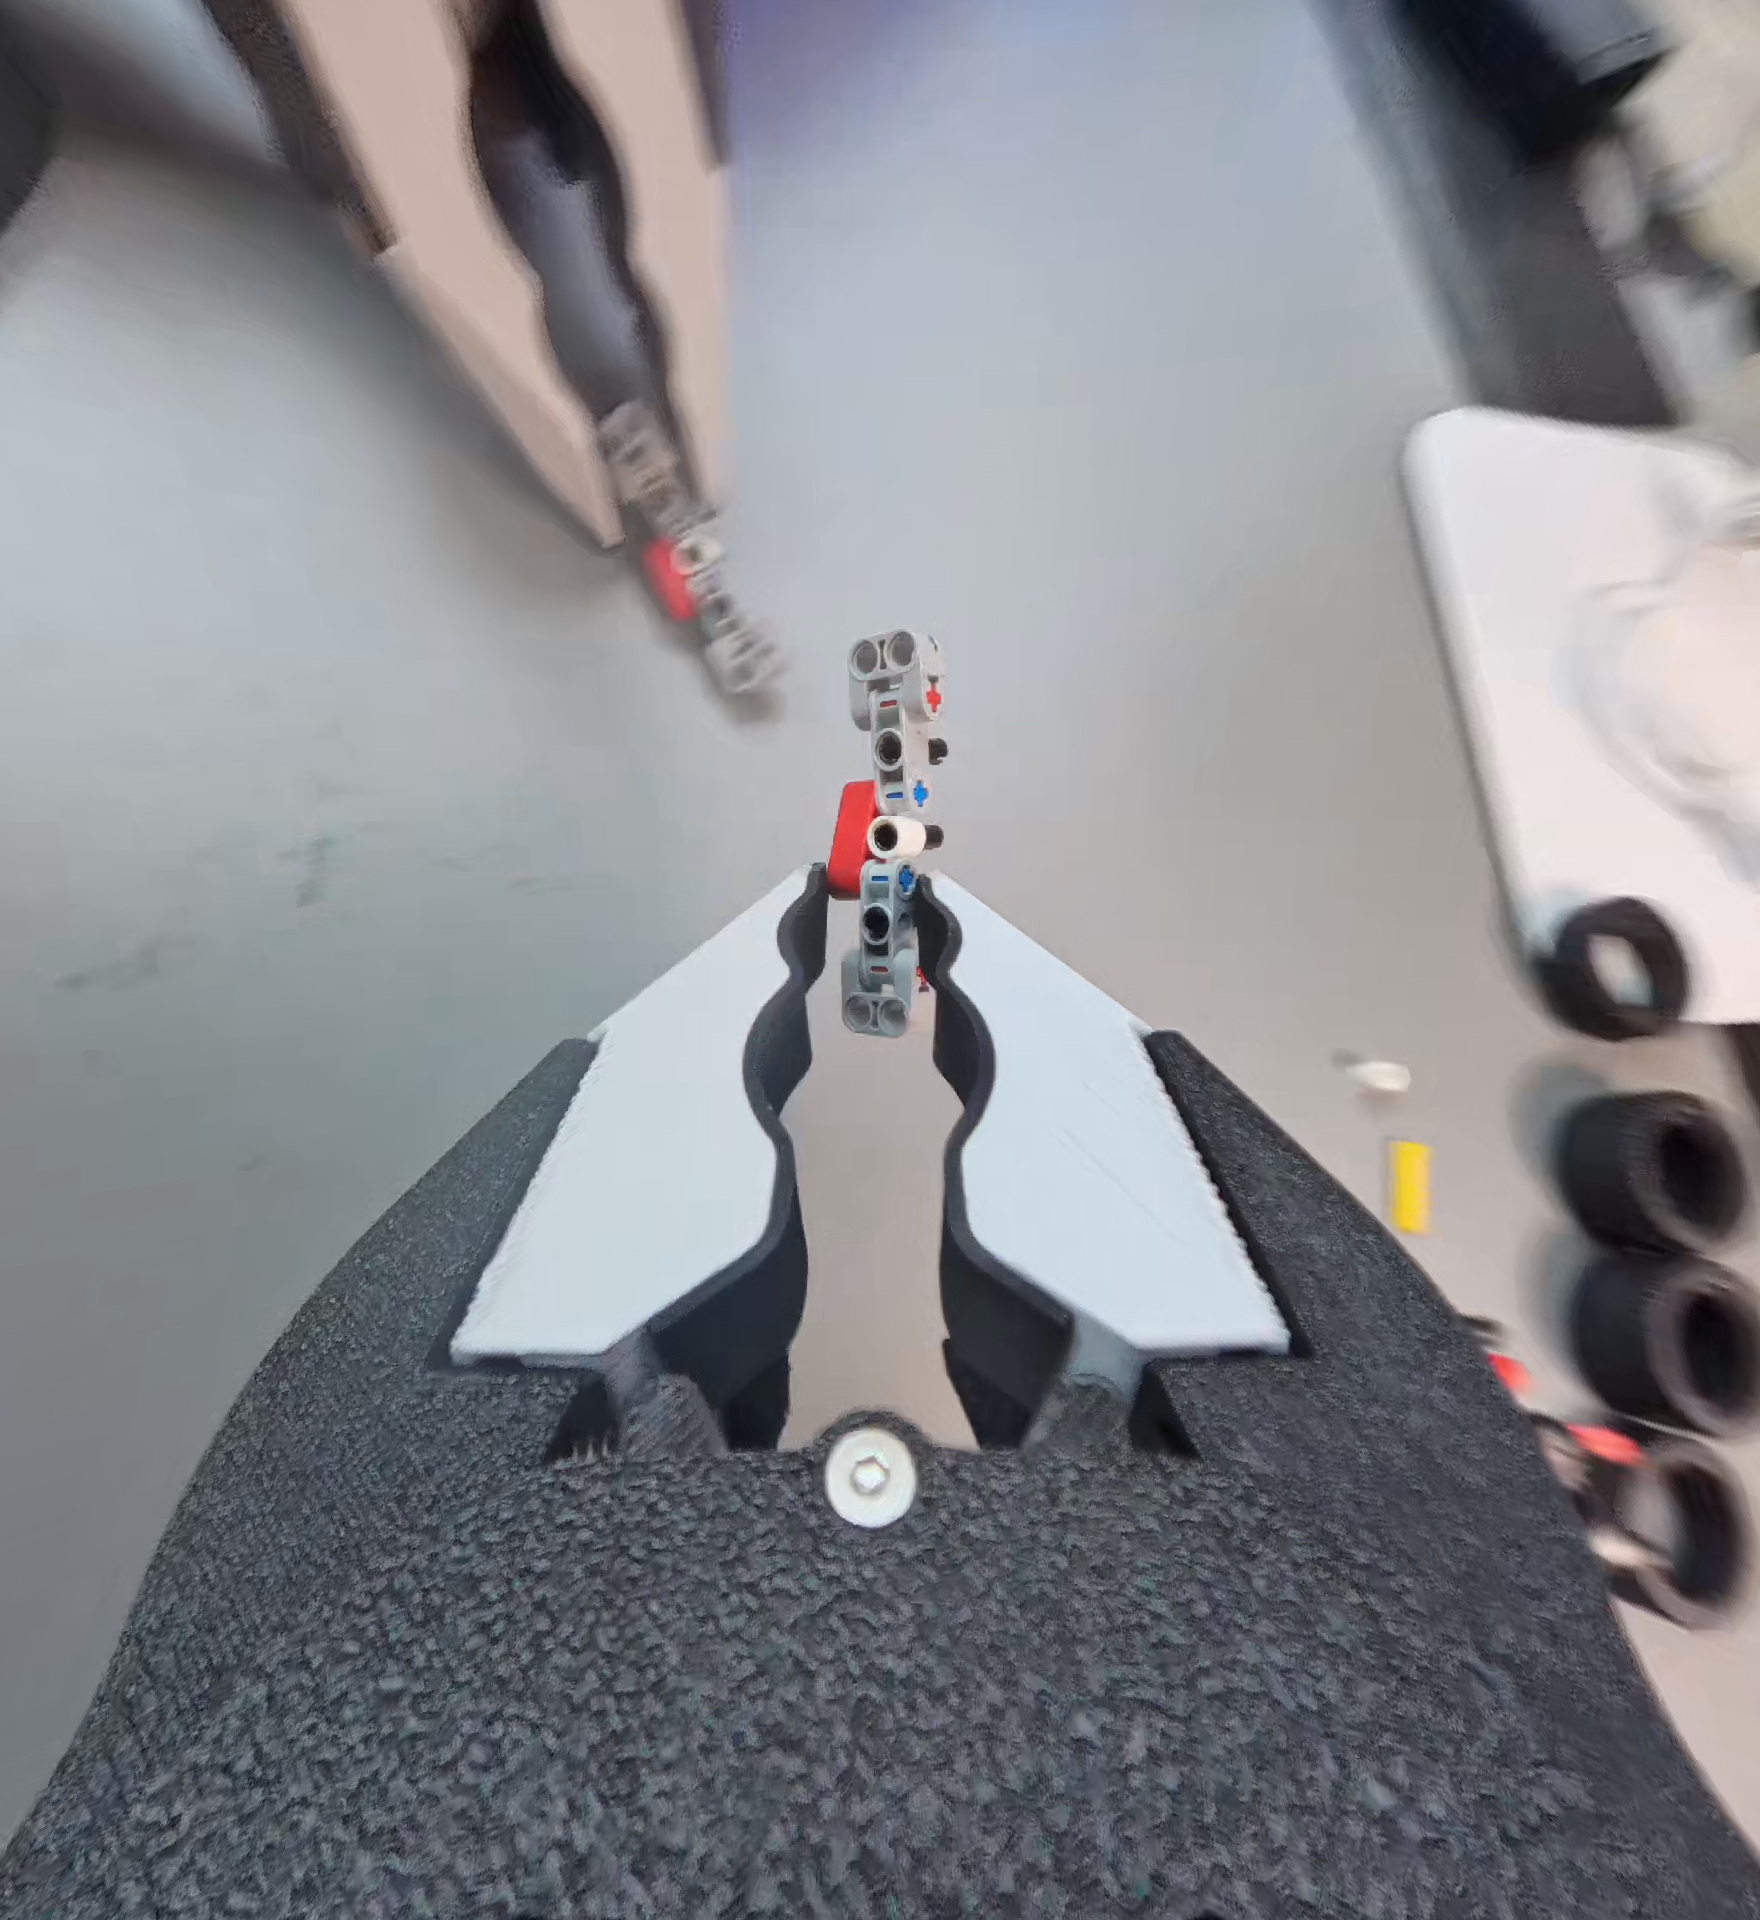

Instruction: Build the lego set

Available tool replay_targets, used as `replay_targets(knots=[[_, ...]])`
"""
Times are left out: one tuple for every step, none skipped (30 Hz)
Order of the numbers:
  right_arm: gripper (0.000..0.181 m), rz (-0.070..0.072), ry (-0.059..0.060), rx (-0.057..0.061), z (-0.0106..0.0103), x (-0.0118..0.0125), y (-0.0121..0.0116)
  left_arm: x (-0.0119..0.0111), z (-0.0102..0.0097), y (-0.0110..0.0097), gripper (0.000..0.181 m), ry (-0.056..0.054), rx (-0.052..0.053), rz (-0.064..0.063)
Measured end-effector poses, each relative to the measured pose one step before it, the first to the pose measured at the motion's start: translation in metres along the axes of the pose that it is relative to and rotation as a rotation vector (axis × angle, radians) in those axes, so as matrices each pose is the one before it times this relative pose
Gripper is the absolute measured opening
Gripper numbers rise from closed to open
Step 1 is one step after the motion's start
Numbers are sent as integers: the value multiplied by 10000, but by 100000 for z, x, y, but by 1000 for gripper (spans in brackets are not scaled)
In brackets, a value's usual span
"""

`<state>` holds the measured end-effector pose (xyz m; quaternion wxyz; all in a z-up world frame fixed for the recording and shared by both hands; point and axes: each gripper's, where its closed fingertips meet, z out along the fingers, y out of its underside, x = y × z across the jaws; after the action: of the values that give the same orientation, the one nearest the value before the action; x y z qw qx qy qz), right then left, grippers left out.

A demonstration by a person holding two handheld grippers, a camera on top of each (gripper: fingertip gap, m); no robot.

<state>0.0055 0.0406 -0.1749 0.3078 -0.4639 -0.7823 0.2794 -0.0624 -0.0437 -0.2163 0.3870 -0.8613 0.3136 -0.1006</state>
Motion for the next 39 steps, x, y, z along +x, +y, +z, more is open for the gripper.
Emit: replay_targets(knots=[[15,-19,1264,472,-1349,3128,-1178,-324,-122,-482,19,-159,232,6],[15,-42,1312,364,-1229,3581,-1076,-441,-159,-679,19,-207,264,52],[15,-126,1060,316,-927,3469,-937,-547,-184,-881,19,-251,267,68],[15,-188,1006,306,-612,3508,-799,-617,-190,-1062,19,-268,276,119],[15,-192,1002,166,-275,3522,-452,-660,-196,-1200,19,-285,299,223],[15,-245,739,-78,98,3072,-28,-849,-160,-1307,18,-360,311,291],[15,-250,517,-117,313,2519,63,-928,-82,-1359,19,-319,299,277],[15,-167,213,-64,401,1798,-36,-1020,-12,-1451,19,-275,322,208],[15,-68,91,-112,424,1364,-46,-1160,60,-1626,19,-274,411,171],[15,-74,181,-156,417,1242,-45,-1202,118,-1740,18,-244,464,140],[15,-146,142,-177,407,973,-13,-1320,183,-1796,18,-284,507,151],[15,-87,70,-153,388,702,-6,-1364,285,-1726,18,-286,485,149],[15,-44,46,-121,367,515,20,-1343,407,-1488,18,-252,374,128],[15,-8,48,-75,313,381,-6,-1304,471,-1216,18,-238,262,156],[15,25,10,-34,239,219,-7,-1209,518,-934,18,-208,176,162],[15,23,-5,-35,192,102,17,-1029,518,-682,18,-136,110,97],[15,-9,37,-27,143,108,24,-846,494,-503,18,-72,70,47],[15,-16,14,-32,100,45,40,-724,446,-366,18,-72,65,57],[14,22,-40,-12,53,-53,10,-570,405,-198,18,-21,21,16],[14,32,-23,-6,9,-50,7,-458,371,-66,18,6,-5,-55],[14,8,-9,-11,-18,-30,22,-388,305,-25,18,-13,14,-72],[14,7,5,0,-37,1,-1,-354,229,15,18,-37,18,-51],[15,40,-59,-5,-74,-105,10,-248,182,110,18,-10,-30,-33],[15,52,-88,10,-105,-185,-8,-192,127,189,18,-24,-59,-18],[15,8,-86,12,-127,-229,-16,-191,97,228,18,-56,-60,14],[15,-34,-167,2,-153,-457,-16,-129,72,275,18,-29,-76,7],[15,-96,-147,20,-161,-545,-49,-113,83,290,18,-23,-65,6],[15,-153,-220,7,-163,-740,-43,-115,87,305,18,-20,-82,33],[15,-159,-225,-23,-135,-790,3,-147,93,320,18,-31,-100,43],[15,-137,-72,-39,-105,-550,28,-170,100,239,18,-23,-78,41],[15,-95,-115,-34,-99,-559,53,-151,93,188,18,-15,-70,25],[15,-29,-116,11,-111,-499,-13,-156,83,124,18,-21,-53,13],[15,-6,-67,21,-114,-360,-7,-162,77,63,18,-31,-31,3],[15,-12,-56,0,-110,-297,43,-115,48,47,18,-24,-26,-8],[15,-12,-39,-3,-105,-224,48,-54,15,2,18,-15,-7,-3],[15,5,-24,20,-109,-195,19,13,-16,-11,18,-9,11,-5],[15,44,-72,45,-128,-253,-20,80,-64,-11,18,3,28,-14],[15,66,-122,51,-119,-376,-38,139,-84,14,18,8,34,-15],[15,69,-154,68,-131,-480,-58,160,-117,53,18,-1,28,-8]])
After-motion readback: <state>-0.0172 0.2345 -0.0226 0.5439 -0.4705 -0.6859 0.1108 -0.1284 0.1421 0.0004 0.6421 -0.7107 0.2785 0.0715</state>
